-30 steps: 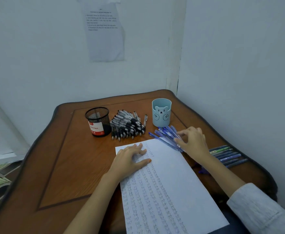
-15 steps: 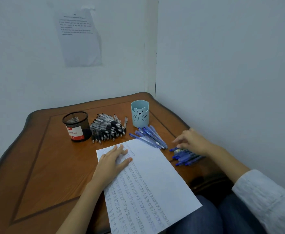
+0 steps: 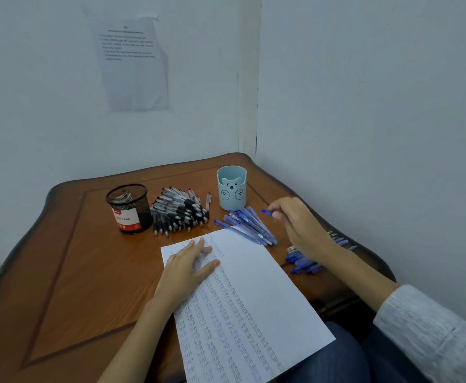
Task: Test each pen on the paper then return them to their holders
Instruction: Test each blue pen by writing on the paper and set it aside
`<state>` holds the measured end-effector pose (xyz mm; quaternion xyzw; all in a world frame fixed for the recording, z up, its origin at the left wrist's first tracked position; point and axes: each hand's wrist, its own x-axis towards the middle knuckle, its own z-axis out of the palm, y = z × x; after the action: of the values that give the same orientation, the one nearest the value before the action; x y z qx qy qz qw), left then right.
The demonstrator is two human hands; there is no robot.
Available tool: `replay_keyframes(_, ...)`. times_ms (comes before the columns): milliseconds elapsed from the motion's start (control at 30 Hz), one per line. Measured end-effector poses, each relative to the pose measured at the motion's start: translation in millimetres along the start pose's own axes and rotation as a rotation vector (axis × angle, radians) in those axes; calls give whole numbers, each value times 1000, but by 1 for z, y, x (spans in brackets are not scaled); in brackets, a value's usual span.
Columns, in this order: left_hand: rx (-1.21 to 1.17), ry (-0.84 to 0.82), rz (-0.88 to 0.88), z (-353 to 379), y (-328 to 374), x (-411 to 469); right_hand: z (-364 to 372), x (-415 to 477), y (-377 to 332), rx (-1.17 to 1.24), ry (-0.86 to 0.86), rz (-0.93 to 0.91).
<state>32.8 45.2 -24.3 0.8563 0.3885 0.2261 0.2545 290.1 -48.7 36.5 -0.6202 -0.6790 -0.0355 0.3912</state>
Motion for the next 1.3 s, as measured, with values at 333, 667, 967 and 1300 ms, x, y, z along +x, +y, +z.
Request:
replay_keyframes(333, 15, -13, -10, -3, -1, 1, 12, 35, -76, 807, -114, 425)
replay_keyframes(667, -8, 33, -5, -2, -5, 3, 31, 45, -54, 1416, -213, 840)
replay_keyframes(967, -37, 47, -29, -2, -8, 5, 48, 48, -36, 1410, -173, 846)
replay_keyframes(1300, -4, 47, -13, -2, -6, 4, 85, 40, -40, 1325, -159, 926)
